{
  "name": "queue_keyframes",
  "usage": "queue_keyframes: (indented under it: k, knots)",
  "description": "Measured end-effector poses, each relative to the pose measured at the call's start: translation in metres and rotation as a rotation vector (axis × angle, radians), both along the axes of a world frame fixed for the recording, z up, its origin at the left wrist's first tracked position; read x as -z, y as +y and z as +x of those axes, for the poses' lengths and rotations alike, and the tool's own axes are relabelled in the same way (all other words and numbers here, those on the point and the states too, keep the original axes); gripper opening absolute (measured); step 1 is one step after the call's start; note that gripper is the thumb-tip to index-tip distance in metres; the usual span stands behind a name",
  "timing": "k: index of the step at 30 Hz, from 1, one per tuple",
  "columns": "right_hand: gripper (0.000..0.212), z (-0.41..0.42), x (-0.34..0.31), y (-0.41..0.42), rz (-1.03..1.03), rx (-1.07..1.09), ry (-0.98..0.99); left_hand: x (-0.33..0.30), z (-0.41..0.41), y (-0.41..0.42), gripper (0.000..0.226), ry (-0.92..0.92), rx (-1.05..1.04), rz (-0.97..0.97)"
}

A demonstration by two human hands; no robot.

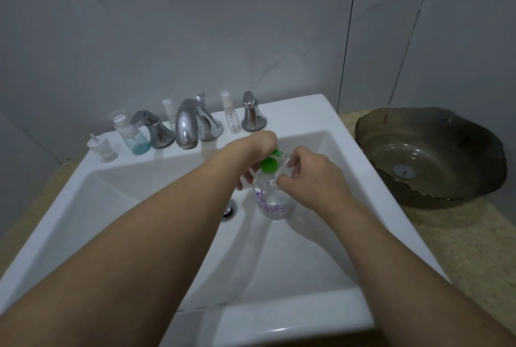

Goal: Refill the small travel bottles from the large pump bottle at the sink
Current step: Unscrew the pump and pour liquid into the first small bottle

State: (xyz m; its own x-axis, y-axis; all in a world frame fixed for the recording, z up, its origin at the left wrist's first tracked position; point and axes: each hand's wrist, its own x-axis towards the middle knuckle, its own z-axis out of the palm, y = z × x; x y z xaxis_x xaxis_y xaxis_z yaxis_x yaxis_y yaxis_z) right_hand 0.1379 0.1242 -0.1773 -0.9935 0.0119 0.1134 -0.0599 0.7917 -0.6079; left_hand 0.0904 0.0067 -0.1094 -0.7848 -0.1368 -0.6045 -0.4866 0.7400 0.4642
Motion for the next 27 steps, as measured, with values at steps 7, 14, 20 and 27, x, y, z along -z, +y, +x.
queue_keyframes:
  k: [7,14,20,27]
  knots:
    - [0.028,0.001,0.009,-0.001,0.044,-0.016,-0.043,0.008,0.01,0.009,0.032,0.051,-0.023,-0.055]
    - [0.029,0.001,0.007,-0.002,0.061,-0.016,-0.019,0.009,0.008,0.004,0.041,0.036,-0.083,0.013]
    - [0.027,0.002,0.002,-0.003,0.025,0.001,0.036,0.001,0.003,-0.006,0.044,0.026,0.001,0.018]
    - [0.027,0.002,0.003,-0.002,0.02,-0.011,0.033,0.003,0.002,-0.004,0.044,-0.017,-0.011,0.019]
